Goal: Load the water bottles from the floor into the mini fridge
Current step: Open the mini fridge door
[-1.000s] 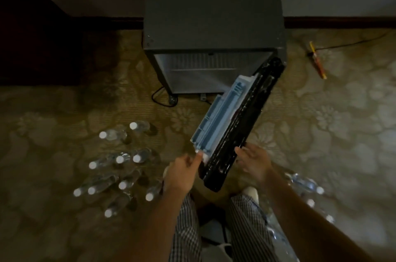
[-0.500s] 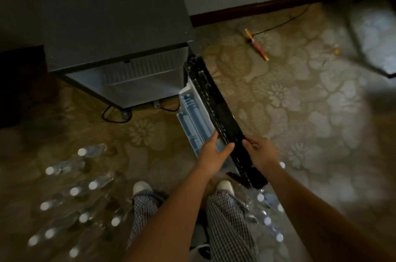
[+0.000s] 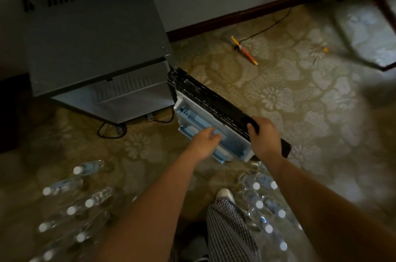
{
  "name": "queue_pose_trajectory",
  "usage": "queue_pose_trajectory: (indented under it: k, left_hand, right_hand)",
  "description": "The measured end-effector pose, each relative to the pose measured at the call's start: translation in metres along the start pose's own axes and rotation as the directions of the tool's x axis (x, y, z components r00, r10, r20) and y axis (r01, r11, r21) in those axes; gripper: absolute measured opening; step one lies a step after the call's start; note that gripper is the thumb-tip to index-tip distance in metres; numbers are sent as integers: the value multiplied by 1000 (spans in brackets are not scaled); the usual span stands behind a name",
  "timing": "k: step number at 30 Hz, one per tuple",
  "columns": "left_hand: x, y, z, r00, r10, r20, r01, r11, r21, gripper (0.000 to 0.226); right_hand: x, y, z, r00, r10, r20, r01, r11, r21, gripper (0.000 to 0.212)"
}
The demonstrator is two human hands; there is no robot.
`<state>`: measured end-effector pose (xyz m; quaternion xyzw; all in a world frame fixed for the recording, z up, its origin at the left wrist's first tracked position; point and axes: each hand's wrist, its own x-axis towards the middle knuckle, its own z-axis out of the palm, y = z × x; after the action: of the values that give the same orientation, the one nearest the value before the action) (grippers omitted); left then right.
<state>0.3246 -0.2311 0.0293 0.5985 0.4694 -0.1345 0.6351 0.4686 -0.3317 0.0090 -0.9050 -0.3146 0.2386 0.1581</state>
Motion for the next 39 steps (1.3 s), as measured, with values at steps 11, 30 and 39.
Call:
queue_pose_trajectory:
  k: [11, 30, 39]
  left_hand:
    - [-9, -88, -82, 990, -72, -120, 86, 989, 119, 33]
    - [124, -245, -202, 943, -57, -328, 138, 963, 229, 32]
    - [154, -264, -218, 923, 40, -384, 97, 938, 332, 35]
  right_hand:
    - [-22, -113, 72, 930, -322, 180, 304, 945, 118, 28]
    - [86, -157, 302, 818, -322, 477, 274, 947, 168, 11]
    - [109, -160, 328, 836, -371, 404, 313, 928, 205, 22]
